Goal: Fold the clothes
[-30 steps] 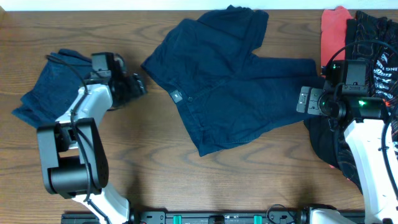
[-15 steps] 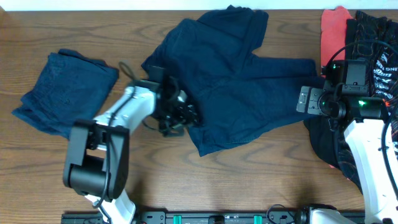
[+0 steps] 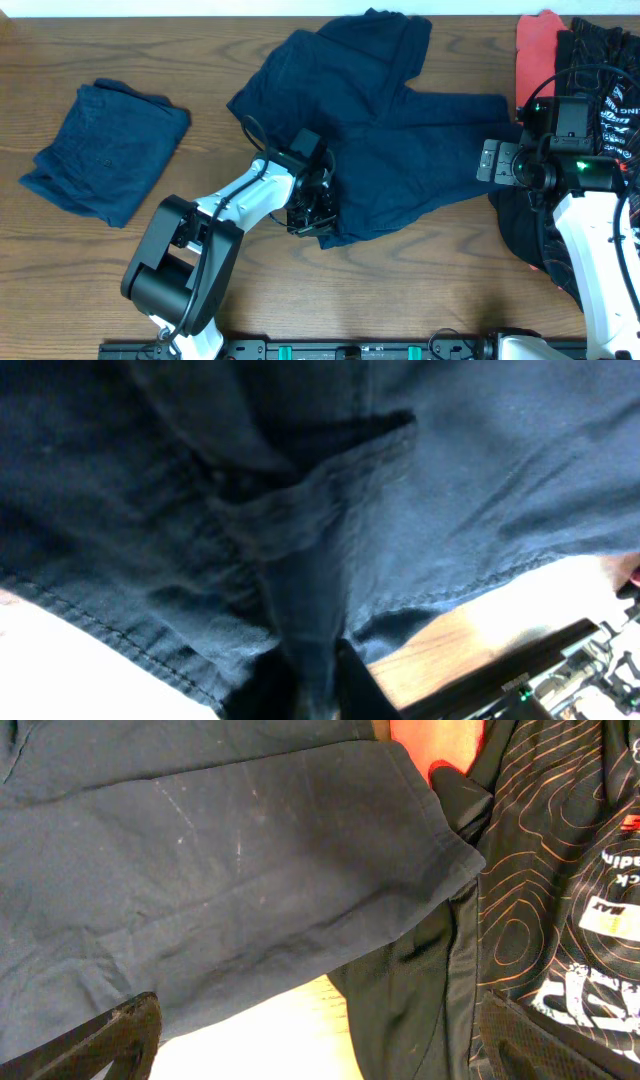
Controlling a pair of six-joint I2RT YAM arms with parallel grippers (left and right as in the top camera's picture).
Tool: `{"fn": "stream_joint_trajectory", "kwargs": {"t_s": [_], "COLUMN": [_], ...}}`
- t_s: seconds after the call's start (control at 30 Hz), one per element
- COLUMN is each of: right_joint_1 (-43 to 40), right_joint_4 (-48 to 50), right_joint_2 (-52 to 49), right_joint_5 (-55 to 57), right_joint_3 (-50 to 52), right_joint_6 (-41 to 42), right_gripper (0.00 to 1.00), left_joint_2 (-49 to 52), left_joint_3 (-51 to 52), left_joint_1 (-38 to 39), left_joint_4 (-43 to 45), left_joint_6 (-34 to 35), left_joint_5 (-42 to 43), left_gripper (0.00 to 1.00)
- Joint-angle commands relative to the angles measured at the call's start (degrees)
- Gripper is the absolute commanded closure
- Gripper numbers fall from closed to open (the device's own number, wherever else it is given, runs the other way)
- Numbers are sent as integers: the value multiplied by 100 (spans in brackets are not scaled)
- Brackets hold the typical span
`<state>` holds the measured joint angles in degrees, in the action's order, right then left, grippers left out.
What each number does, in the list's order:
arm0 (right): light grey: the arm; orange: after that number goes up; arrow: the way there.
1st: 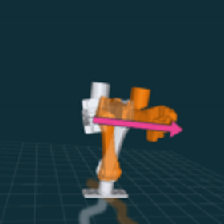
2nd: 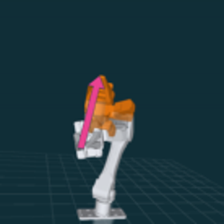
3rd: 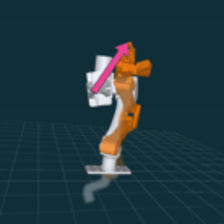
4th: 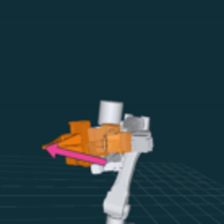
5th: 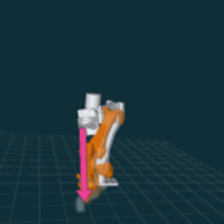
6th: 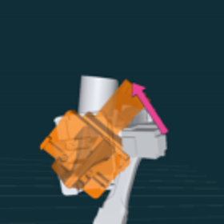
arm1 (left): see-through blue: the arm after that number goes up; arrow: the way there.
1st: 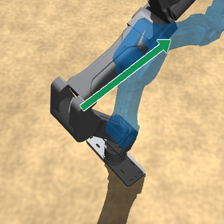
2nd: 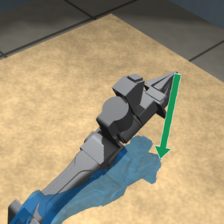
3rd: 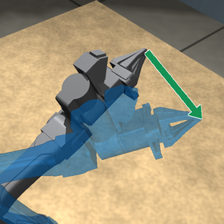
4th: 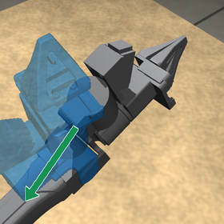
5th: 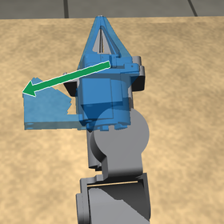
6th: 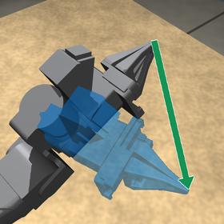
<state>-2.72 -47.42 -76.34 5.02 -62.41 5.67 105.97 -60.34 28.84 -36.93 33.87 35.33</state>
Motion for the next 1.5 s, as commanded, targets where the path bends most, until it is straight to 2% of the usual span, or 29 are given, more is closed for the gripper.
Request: {"fn": "stream_joint_trajectory", "kwargs": {"t_s": [0.0, 0.1, 0.23, 0.33, 0.37, 0.4, 0.47, 0.5, 0.63, 0.77, 0.83, 1.03, 1.13, 1.23, 1.33, 1.4, 1.47], "right_joint_1": [-81, -81, -81, -81, -79, -79, -74, -74, -74, -68, -63, -63, -63, -63, -63, -63, -59], "right_joint_4": [-15, -20, -28, -68, -87, -114, -181, -236, -564, -772, -809, -809, -809, -822, -994, -1211, -1412], "right_joint_2": [70, 70, 70, 70, 70, 70, 70, 70, 68, 68, 68, 68, 68, 68, 68, 68, 68], "right_joint_5": [76, 76, 74, 72, 52, 4, -221, -361, -765, -953, -957, -957, -955, -957, -953, -953, -955], "right_joint_3": [-37, -37, -37, -37, -37, -37, -37, -37, -35, -35, -35, -35, -35, -35, -35, -35, -35], "right_joint_6": [70, 72, 72, 74, 74, 79, 76, 76, 129, 225, 227, 247, 247, 313, 857, 1569, 2031], "right_gripper": [1, 1, 1, 1, 1, 1, 1, 1, 1, 1, 1, 1, 1, 1, 1, 1, 1], "left_joint_2": [-138, -229, -503, -793, -887, -975, -1058, -1069, -1067, -1067, -1067, -1067, -1067, -1067, -1067, -1067, -1067], "left_joint_3": [52, 31, -166, -267, -264, -264, -264, -264, -177, 111, 284, 975, 1108, 1108, 1108, 1108, 1108], "left_joint_1": [-101, -457, -1399, -2225, -2450, -2656, -2855, -2894, -2811, -2553, -2424, -2212, -2212, -2212, -2210, -2210, -2210], "left_joint_4": [-199, -638, -1294, -1440, -1449, -1491, -1692, -1875, -2601, -2632, -2455, -1224, -822, -568, -356, -203, -57], "left_joint_6": [127, -175, -654, -859, -857, -859, -859, -857, -855, -656, -476, 535, 977, 1137, 1193, 1191, 1193], "left_joint_5": [-341, -907, -1926, -1906, -1731, -1469, -1211, -1191, -1196, -1193, -1196, -1285, -1805, -2288, -2559, -2557, -2557], "left_gripper": [94, 94, 94, 93, 86, 64, 11, 1, 2, 2, 2, 13, 14, 16, 21, 29, 41]}}
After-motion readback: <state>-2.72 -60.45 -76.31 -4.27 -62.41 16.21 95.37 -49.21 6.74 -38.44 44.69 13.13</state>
